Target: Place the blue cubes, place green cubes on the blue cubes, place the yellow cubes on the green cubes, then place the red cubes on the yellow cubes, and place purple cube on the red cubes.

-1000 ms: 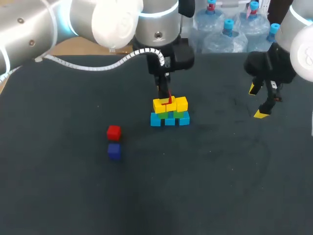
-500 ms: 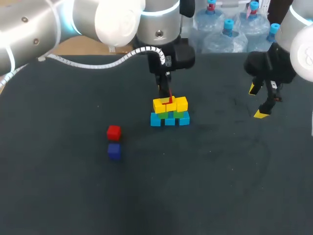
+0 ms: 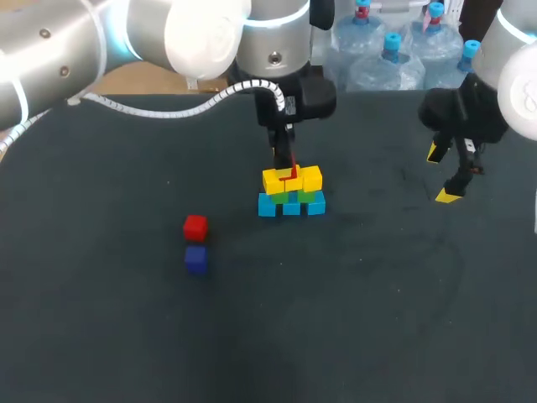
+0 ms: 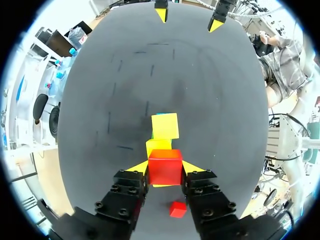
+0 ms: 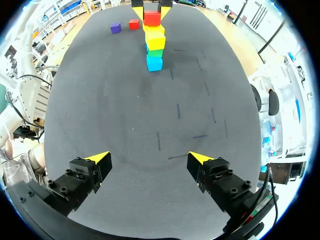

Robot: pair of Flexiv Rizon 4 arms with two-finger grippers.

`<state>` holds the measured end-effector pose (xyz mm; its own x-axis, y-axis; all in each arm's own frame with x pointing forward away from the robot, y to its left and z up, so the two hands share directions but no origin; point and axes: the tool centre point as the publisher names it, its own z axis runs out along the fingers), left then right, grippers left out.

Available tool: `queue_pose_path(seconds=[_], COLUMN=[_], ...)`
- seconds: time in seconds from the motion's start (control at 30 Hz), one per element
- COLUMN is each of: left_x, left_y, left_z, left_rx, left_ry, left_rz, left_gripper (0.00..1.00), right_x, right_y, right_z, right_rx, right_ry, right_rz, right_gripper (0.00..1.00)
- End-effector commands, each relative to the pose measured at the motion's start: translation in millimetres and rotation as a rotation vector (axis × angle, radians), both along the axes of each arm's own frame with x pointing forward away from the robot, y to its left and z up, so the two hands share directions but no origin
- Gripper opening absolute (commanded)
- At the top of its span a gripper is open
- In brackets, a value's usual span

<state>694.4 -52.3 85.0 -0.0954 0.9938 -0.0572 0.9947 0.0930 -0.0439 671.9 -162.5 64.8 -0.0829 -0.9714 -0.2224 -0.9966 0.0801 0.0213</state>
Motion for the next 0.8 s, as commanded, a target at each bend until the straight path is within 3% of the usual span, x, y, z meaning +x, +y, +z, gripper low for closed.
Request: queue_pose_path(seconds=[0.03,0.17,0.4,0.47,0.7,0.8], left_x=[2.6,2.7,3.0,3.2,3.3,3.0], left_y=[-0.8,-0.7,-1.0,-1.2,-2.5,-2.5], left_z=[0.5,0.3,0.4,0.4,0.7,1.3], left_rx=[0.007,0.009,0.017,0.017,0.017,0.017], left_ry=[0.008,0.011,0.014,0.014,0.015,0.014], left_rz=[-0.002,-0.005,-0.007,-0.007,-0.006,-0.003], left_gripper=[0.00,0.00,0.25,0.26,0.60,0.53], right_x=[0.9,0.9,0.9,0.9,0.9,0.9], right_y=[-0.2,-0.2,-0.2,-0.2,-0.2,-0.2], right_z=[-0.6,-0.6,-0.6,-0.6,-0.6,-0.6], right_rx=[0.002,0.002,0.002,0.002,0.002,0.002], right_ry=[0.001,0.001,0.001,0.001,0.001,0.001], right_rz=[0.001,0.001,0.001,0.001,0.001,0.001], right_gripper=[1.00,1.00,1.00,1.00,1.00,1.00])
